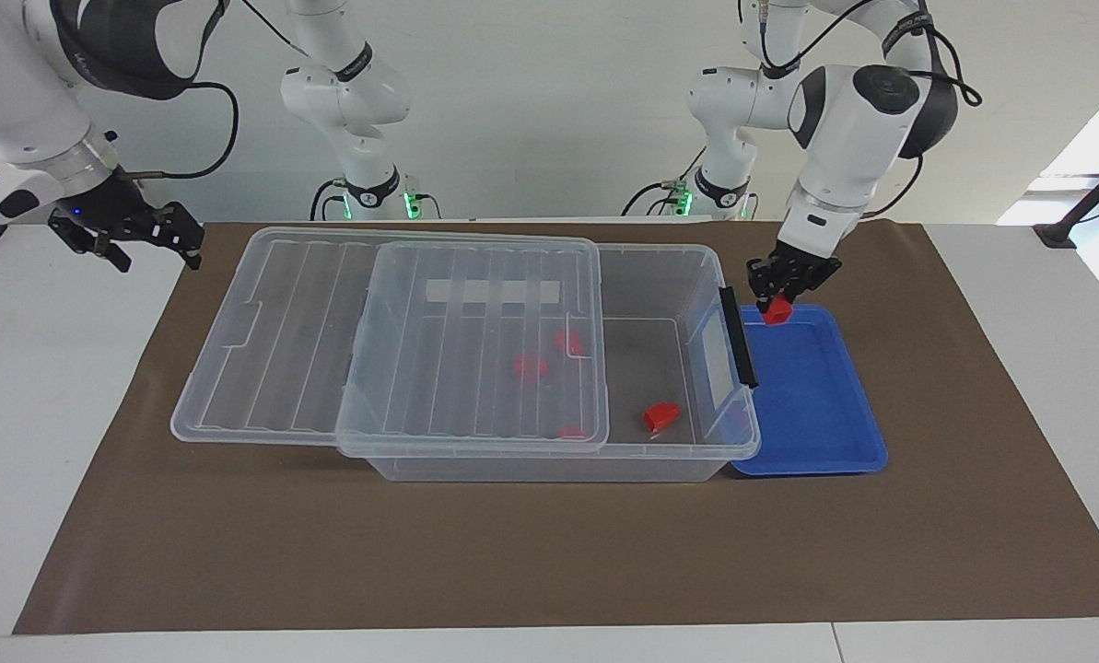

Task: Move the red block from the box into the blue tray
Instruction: 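Carry the red block over the blue tray with the left gripper, then open the left gripper to drop the block into the tray, then slide the lid back over the box with the right gripper while the left gripper withdraws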

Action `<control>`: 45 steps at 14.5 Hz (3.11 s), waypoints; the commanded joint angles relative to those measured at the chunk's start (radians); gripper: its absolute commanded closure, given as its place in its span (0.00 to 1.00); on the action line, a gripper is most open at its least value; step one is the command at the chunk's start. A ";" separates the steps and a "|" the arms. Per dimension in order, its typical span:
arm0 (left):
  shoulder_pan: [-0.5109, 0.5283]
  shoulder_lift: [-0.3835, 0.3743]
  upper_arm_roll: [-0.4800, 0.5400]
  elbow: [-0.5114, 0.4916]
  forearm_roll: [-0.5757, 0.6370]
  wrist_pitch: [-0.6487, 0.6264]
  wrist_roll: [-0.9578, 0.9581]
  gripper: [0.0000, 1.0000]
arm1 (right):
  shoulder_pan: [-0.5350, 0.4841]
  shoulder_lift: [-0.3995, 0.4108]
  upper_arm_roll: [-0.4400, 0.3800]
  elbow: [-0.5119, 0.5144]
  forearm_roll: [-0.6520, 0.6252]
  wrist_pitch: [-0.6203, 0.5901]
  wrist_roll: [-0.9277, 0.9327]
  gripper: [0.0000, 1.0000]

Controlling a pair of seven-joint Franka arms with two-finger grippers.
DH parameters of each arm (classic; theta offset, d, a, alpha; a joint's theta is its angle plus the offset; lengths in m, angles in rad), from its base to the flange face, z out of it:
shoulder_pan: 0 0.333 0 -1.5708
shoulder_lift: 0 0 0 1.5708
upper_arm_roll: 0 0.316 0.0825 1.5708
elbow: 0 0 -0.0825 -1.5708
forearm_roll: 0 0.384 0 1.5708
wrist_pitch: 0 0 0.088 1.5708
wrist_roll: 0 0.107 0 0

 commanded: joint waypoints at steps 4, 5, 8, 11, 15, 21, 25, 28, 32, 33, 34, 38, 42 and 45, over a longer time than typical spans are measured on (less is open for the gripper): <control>0.110 0.060 -0.009 -0.091 0.009 0.180 0.114 1.00 | -0.005 -0.037 -0.075 -0.128 -0.009 0.105 -0.132 0.45; 0.110 0.083 -0.009 -0.105 0.009 0.222 0.125 1.00 | -0.005 -0.036 -0.078 -0.139 -0.010 0.116 -0.133 0.62; 0.115 0.175 -0.009 -0.122 0.009 0.319 0.129 1.00 | -0.007 -0.034 -0.099 -0.195 -0.010 0.145 -0.132 1.00; 0.115 0.250 -0.009 -0.139 0.009 0.431 0.128 1.00 | -0.007 -0.036 -0.096 -0.255 -0.010 0.197 -0.124 1.00; 0.113 0.286 -0.009 -0.144 0.009 0.460 0.128 1.00 | -0.005 -0.039 -0.078 -0.307 -0.010 0.248 -0.087 1.00; 0.102 0.287 -0.009 -0.133 0.009 0.445 0.112 0.00 | -0.004 -0.065 0.014 -0.380 -0.010 0.278 0.022 1.00; 0.101 0.232 -0.009 -0.075 0.009 0.306 0.111 0.00 | -0.004 -0.069 0.040 -0.386 -0.010 0.294 0.051 1.00; 0.101 0.192 -0.010 0.035 0.009 0.132 0.111 0.00 | -0.004 -0.073 0.083 -0.403 -0.010 0.300 0.115 1.00; 0.111 0.153 -0.010 0.178 0.009 -0.035 0.115 0.00 | -0.002 -0.065 0.131 -0.404 -0.010 0.315 0.181 1.00; 0.113 0.142 -0.010 0.203 0.009 -0.069 0.118 0.00 | -0.002 -0.066 0.141 -0.406 -0.010 0.315 0.198 1.00; 0.115 0.136 -0.009 0.233 0.009 -0.109 0.120 0.00 | -0.001 -0.066 0.149 -0.406 -0.010 0.315 0.213 1.00; 0.121 0.137 -0.006 0.350 0.009 -0.244 0.123 0.00 | 0.001 -0.068 0.213 -0.422 -0.009 0.346 0.296 1.00; 0.131 0.136 -0.004 0.399 0.011 -0.331 0.126 0.00 | 0.002 -0.066 0.235 -0.444 -0.003 0.352 0.316 1.00; 0.131 0.120 -0.006 0.396 0.009 -0.362 0.126 0.00 | 0.004 -0.066 0.267 -0.455 0.000 0.389 0.359 1.00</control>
